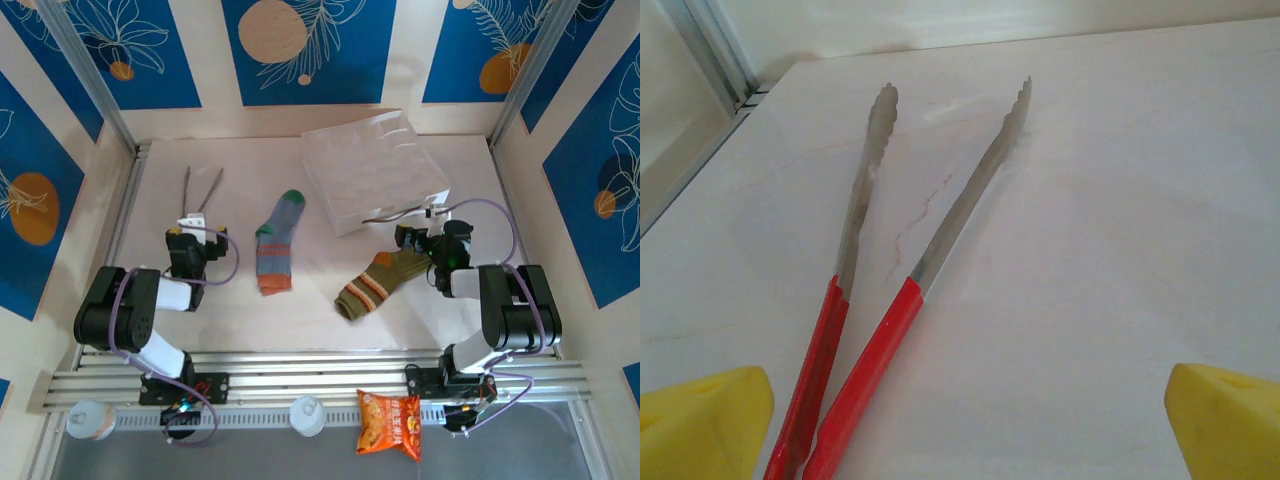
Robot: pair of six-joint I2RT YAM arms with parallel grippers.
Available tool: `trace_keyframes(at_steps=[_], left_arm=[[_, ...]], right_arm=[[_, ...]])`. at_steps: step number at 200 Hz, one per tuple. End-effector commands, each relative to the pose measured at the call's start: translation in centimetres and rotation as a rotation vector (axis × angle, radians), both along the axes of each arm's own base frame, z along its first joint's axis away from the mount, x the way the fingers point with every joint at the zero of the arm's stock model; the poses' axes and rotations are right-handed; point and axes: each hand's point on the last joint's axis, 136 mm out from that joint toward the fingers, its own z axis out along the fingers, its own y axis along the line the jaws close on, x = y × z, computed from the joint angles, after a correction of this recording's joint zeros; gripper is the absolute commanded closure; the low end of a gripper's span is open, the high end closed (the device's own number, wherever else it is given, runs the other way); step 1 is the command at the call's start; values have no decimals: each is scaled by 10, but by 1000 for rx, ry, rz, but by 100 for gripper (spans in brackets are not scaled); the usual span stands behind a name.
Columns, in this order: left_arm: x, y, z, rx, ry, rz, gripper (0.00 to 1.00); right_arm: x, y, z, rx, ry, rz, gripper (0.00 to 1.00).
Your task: Roll the socks
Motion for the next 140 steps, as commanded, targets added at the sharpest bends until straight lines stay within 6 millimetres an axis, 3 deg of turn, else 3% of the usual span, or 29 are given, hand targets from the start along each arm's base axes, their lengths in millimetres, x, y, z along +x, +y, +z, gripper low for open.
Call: trace_keyframes(at_steps=[1, 69, 88, 110, 140], left_arm=[[5, -6, 6, 2, -17, -27, 0], [5, -6, 6, 3, -13, -30, 0], [7, -21, 4, 2, 2, -118, 0], [7, -18, 4, -8, 5, -109, 0], [-6, -15, 20, 2, -81, -87, 0]], right_arm=[[7, 1, 12, 13, -42, 2, 1], [7, 1, 12, 13, -43, 2, 1], [7, 0, 12, 13, -43, 1, 1], [7, 1, 12, 13, -43, 2, 1], [5, 10, 26, 15, -53, 61, 1]])
